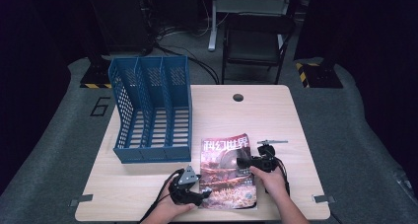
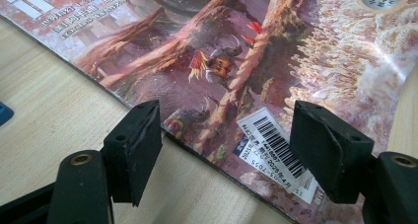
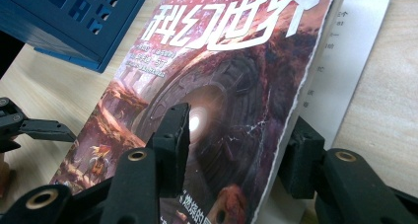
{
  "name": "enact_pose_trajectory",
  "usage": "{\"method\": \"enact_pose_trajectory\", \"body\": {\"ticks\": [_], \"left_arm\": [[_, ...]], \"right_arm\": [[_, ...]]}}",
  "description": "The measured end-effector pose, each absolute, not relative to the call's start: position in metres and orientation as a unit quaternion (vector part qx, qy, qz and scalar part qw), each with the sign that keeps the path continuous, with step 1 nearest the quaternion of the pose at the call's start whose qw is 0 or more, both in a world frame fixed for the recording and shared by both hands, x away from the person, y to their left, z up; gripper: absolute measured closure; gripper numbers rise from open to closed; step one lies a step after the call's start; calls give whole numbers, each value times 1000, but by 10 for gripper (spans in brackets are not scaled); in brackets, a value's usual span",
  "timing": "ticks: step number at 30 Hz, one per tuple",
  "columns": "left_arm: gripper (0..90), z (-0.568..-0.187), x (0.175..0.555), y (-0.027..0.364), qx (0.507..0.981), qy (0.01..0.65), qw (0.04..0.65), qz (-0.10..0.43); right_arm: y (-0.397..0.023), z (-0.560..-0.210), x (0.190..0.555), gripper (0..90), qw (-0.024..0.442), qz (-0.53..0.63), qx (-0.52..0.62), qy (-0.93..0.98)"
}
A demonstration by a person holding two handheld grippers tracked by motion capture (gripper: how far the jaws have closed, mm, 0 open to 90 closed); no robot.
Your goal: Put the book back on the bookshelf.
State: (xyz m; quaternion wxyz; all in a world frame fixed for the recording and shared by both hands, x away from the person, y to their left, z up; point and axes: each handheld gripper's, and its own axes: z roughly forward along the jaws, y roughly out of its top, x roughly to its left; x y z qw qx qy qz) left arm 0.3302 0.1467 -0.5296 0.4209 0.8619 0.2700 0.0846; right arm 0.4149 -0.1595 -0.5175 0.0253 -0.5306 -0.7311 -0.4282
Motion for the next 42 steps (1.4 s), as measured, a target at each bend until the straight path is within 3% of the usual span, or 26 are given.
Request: {"method": "enact_pose_trajectory", "body": {"ticks": [5,21,42], "left_arm": [[282,-530,330,147,862,270,420,84],[294,-530,330,147,860,276,422,81],[306,-530,331,148,859,276,423,82]], "right_arm": [[-162,-519,417,625,26,-430,-525,-734],[-165,-517,417,816,55,-431,-512,-741],[-164,-517,416,818,41,-433,-491,-755]]}}
